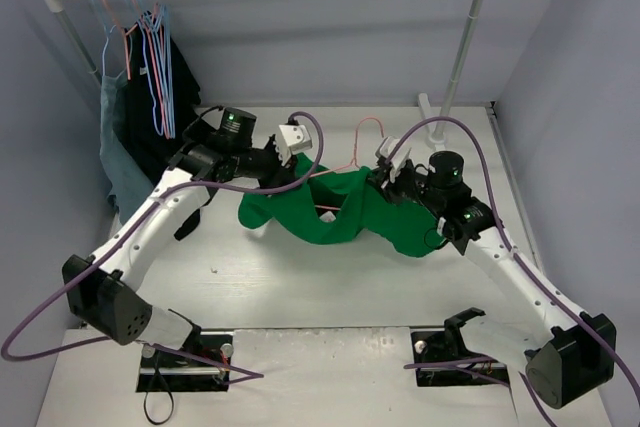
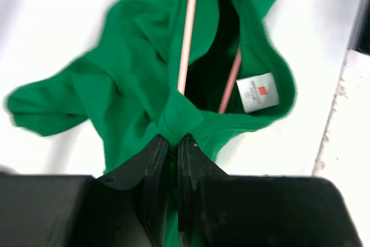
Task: Place the t-shirt on the hanger
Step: Place the T-shirt on the hanger, then place the hanger at the clothesline.
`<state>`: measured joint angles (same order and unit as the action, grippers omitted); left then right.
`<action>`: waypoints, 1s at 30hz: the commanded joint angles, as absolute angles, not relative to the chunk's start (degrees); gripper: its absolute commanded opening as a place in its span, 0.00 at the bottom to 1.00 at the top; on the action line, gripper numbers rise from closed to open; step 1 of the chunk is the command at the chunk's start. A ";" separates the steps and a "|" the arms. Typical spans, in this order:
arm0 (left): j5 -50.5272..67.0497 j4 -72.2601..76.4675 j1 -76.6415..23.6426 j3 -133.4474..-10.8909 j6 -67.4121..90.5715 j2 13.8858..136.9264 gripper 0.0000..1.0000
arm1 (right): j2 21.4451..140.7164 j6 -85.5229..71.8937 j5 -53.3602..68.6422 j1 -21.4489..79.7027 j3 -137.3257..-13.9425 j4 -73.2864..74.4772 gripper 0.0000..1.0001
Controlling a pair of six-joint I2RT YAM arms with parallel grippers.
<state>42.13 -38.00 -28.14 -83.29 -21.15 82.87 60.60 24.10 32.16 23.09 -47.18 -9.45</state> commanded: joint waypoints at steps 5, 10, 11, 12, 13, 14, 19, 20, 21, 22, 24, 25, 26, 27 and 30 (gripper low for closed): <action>37.62 -29.62 -27.69 -84.46 -18.55 76.91 0.00 | 57.75 24.52 25.23 20.57 -48.78 -10.90 0.38; 35.34 -27.08 -27.69 -85.34 -16.09 75.41 0.00 | 56.52 24.43 24.87 20.48 -53.86 -7.92 0.53; 34.55 -26.55 -27.69 -85.78 -15.56 75.24 0.00 | 56.34 24.35 24.53 20.48 -55.01 -6.87 0.56; 33.85 -25.67 -27.69 -87.26 -15.12 75.15 0.00 | 55.99 24.61 23.74 20.48 -56.24 -6.25 0.58; 33.05 -25.23 -27.69 -88.23 -14.33 75.06 0.00 | 55.81 24.61 23.21 20.48 -58.77 -5.72 0.59; 31.92 -24.96 -27.69 -89.29 -13.98 75.06 0.00 | 55.64 24.61 22.33 20.48 -59.93 -5.19 0.60; 29.18 -19.00 -27.69 -97.72 -9.41 74.53 0.00 | 53.27 24.35 14.25 20.48 -64.42 -6.59 0.62; 28.83 -17.24 -27.69 -99.39 -8.88 74.53 0.00 | 52.13 24.26 13.11 20.39 -64.77 -8.16 0.63; 28.48 -16.44 -27.69 -101.23 -8.18 74.79 0.00 | 51.51 24.26 11.62 20.48 -64.86 -9.04 0.63; 28.13 -15.83 -27.69 -105.25 -6.78 75.06 0.00 | 50.98 24.26 11.17 20.48 -64.78 -10.53 0.63; 27.95 -15.38 -27.69 -110.28 -5.55 76.54 0.00 | 49.75 24.35 10.03 20.39 -64.69 -11.60 0.63; 27.69 -15.21 -27.69 -112.91 -4.75 77.16 0.00 | 49.57 24.26 9.58 20.48 -64.69 -12.04 0.63; 27.42 -15.29 -27.69 -118.33 -4.31 77.95 0.00 | 49.22 24.34 9.32 20.48 -64.51 -12.65 0.63; 27.42 -15.73 -27.69 -120.91 -3.70 79.26 0.00 | 49.13 24.43 8.97 20.48 -64.34 -13.00 0.64; 27.42 -15.91 -27.69 -126.64 -2.03 80.24 0.00 | 49.13 23.91 8.44 20.48 -63.81 -13.88 0.64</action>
<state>27.57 -24.64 -27.94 -120.84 -5.41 80.82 48.73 24.23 10.90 20.67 -62.83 -7.29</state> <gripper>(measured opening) 0.090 0.633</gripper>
